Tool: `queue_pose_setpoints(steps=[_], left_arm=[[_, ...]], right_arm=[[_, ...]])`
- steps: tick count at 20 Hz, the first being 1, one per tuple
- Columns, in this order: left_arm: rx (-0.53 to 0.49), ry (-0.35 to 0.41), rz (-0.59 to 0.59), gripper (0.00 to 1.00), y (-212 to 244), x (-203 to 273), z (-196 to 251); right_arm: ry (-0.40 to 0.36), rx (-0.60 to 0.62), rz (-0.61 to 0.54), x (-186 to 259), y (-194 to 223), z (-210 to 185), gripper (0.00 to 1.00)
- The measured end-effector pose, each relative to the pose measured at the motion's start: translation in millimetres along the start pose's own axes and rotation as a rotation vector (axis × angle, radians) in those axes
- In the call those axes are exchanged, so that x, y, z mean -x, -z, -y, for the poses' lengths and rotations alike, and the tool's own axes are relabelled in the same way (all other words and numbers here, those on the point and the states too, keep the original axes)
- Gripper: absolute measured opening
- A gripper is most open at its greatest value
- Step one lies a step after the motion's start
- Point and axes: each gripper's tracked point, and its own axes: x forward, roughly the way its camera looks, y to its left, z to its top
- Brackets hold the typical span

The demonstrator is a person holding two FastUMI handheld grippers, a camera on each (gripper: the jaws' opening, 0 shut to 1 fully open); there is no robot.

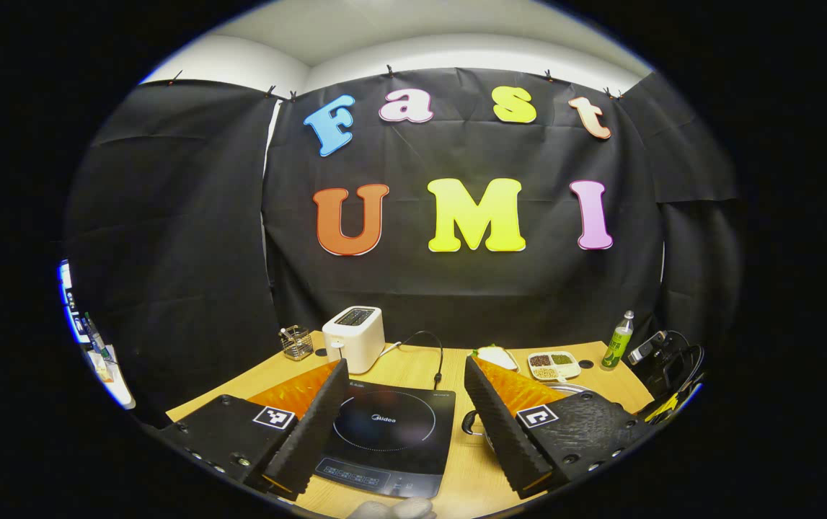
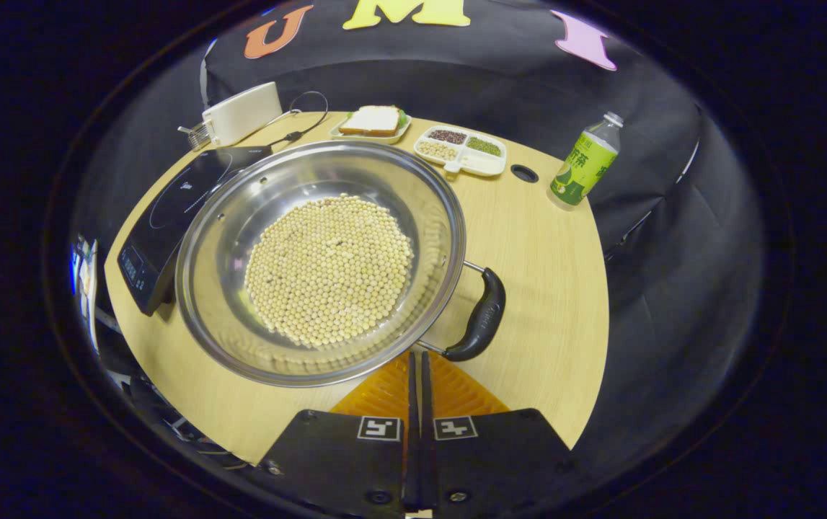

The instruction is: First push the handle of the pot to place it horizontally, then grasp the pot with both hands and set it on the induction cooktop.

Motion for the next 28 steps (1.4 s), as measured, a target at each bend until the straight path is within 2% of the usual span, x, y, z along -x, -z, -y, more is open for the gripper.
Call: queue_pose_setpoints(steps=[4, 5, 7, 11, 14, 16, 17, 18, 19, 21, 22, 24, 26, 27, 28], left_arm=[[0.010, -0.035, -0.014, 0.96, 3.2, -2.3, 10.7], [0.010, -0.043, -0.020, 0.96, 4.1, -1.3, 11.3], [0.008, -0.044, -0.025, 0.96, 4.7, -3.7, 15.4], [-0.002, -0.016, -0.032, 0.96, 7.4, -6.8, 20.7], [-0.017, 0.037, -0.042, 0.96, 15.0, -9.8, 24.8], [-0.030, 0.080, -0.042, 0.96, 16.7, -12.7, 25.2], [-0.037, 0.104, -0.044, 0.96, 20.0, -13.6, 26.4], [-0.044, 0.130, -0.048, 0.96, 23.3, -13.7, 27.1], [-0.054, 0.155, -0.051, 0.96, 27.2, -14.2, 27.0], [-0.075, 0.201, -0.050, 0.96, 33.6, -15.0, 27.0], [-0.090, 0.217, -0.059, 0.96, 39.7, -15.3, 26.1], [-0.101, 0.244, -0.078, 0.96, 50.9, -14.7, 27.2], [-0.103, 0.273, -0.105, 0.96, 64.1, -15.1, 32.0], [-0.102, 0.284, -0.118, 0.97, 70.2, -16.2, 35.3], [-0.099, 0.295, -0.134, 0.96, 77.7, -17.5, 38.9]], right_arm=[[-0.010, 0.029, 0.005, -4.2, -9.9, 13.3, 0.04], [-0.010, 0.035, 0.008, -5.2, -12.5, 16.4, 0.00], [-0.010, 0.037, 0.012, -6.2, -13.8, 20.4, 0.04], [0.019, 0.025, 0.070, 6.1, -19.4, 19.9, 0.01], [0.039, 0.018, 0.116, 28.0, -14.0, 12.6, 0.02], [0.070, 0.005, 0.146, 43.8, -9.0, 9.2, 0.11], [0.083, -0.011, 0.160, 52.8, -4.8, 6.1, 0.30], [0.093, -0.032, 0.171, 61.5, -1.1, 1.9, 0.39], [0.108, -0.059, 0.184, 68.7, 3.6, -0.5, 0.53], [0.126, -0.122, 0.210, 80.8, 12.3, -7.3, 0.70], [0.135, -0.151, 0.219, 86.1, 17.4, -9.9, 0.73], [0.138, -0.205, 0.233, 93.1, 26.2, -14.4, 0.87], [0.135, -0.250, 0.232, 98.0, 35.4, -18.2, 0.84], [0.136, -0.267, 0.234, 99.4, 37.9, -18.1, 0.87], [0.136, -0.276, 0.229, 99.4, 39.9, -17.9, 0.84]])
